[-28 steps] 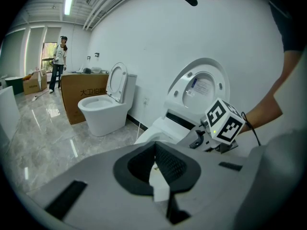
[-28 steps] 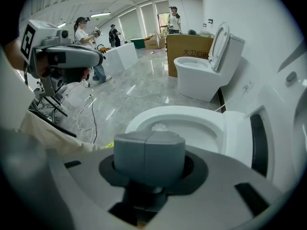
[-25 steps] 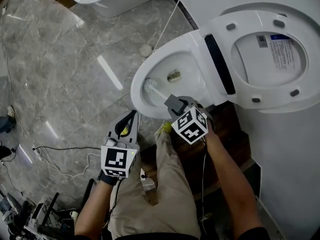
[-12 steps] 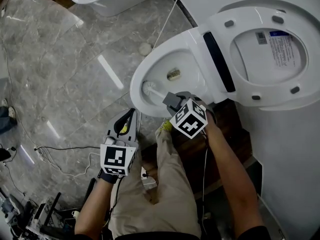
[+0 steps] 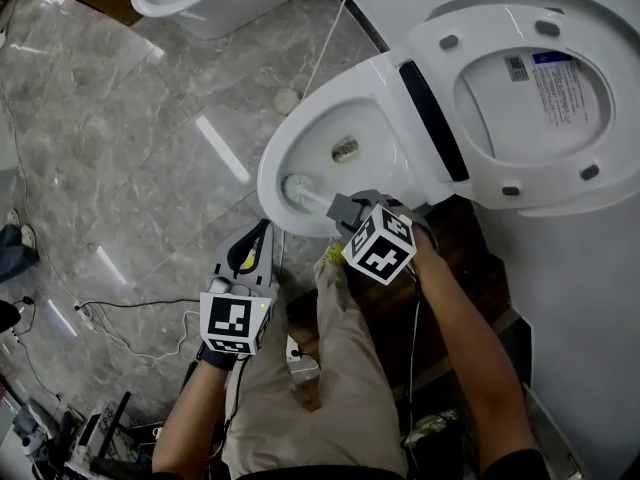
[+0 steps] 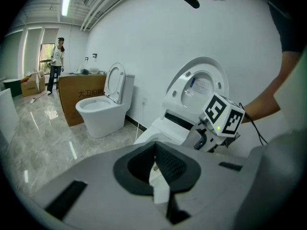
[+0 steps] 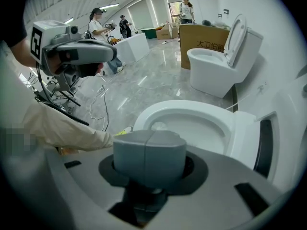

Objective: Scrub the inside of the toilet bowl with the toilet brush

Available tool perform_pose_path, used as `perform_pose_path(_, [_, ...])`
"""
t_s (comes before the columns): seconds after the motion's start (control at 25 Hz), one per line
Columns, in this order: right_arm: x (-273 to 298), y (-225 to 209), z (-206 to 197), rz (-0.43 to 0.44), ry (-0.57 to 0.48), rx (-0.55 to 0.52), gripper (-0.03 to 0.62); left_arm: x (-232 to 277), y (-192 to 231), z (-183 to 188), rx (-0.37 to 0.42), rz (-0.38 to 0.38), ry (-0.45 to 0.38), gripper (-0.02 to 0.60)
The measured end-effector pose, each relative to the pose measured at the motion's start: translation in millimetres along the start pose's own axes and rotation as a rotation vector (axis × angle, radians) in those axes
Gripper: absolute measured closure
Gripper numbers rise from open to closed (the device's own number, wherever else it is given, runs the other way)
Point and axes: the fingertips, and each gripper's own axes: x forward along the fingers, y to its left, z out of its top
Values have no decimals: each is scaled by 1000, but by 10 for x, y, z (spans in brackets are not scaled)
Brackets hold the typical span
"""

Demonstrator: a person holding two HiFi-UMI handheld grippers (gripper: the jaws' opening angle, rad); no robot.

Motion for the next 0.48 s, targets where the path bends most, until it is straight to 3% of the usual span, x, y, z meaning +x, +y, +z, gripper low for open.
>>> perform_pose_path(0.48, [-107,-15,-312,61,55,-15,442,33,32,-38,3,8,22,571])
